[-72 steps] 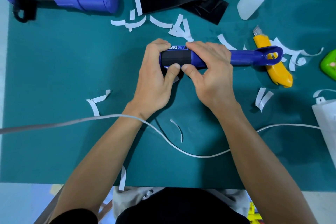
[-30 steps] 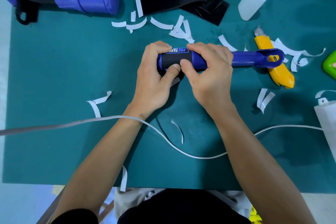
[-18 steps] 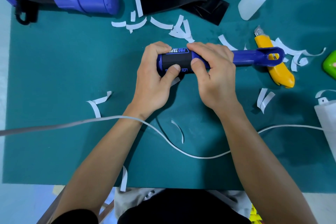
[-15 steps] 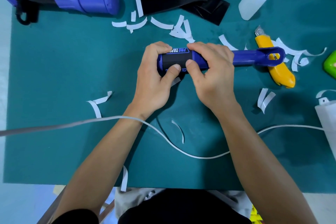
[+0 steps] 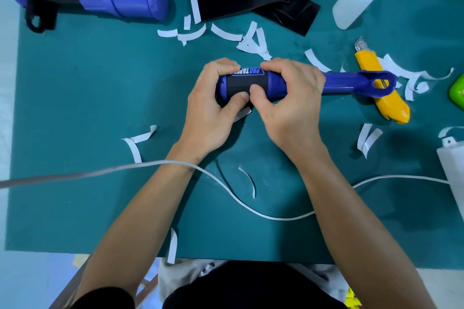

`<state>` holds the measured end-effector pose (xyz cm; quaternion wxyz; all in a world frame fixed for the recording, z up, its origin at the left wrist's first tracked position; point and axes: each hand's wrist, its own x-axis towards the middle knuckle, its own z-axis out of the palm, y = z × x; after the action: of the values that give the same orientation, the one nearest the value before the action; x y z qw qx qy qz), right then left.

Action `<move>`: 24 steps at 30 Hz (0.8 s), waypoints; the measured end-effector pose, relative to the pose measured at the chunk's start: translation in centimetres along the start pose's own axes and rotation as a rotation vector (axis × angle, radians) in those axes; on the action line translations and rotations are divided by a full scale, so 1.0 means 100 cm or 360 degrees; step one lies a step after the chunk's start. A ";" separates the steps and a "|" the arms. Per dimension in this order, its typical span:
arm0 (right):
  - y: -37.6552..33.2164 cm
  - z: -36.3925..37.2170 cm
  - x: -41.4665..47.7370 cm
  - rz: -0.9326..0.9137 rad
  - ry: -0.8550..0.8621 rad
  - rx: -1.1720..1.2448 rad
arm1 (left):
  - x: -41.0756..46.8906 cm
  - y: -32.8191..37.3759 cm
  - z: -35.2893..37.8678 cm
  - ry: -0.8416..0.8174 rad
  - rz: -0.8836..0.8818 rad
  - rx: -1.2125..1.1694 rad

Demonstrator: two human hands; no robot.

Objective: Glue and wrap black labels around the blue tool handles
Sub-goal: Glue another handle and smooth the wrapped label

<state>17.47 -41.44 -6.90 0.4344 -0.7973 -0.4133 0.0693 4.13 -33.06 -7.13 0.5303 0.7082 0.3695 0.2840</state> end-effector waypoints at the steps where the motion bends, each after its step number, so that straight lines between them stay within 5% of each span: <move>1: 0.000 0.000 0.000 -0.0001 0.0001 0.0003 | 0.001 -0.001 -0.004 -0.0041 -0.0022 -0.0031; 7: 0.001 0.000 0.001 -0.0029 0.0003 0.0013 | 0.008 -0.005 -0.019 -0.0199 -0.0057 -0.0111; 24: 0.004 0.003 0.001 -0.0040 0.0031 0.0019 | 0.000 -0.004 -0.003 -0.0066 -0.0124 -0.0327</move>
<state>17.60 -41.26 -7.34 0.4441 -0.7900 -0.4186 0.0587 3.84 -32.84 -7.42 0.6183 0.6410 0.3546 0.2848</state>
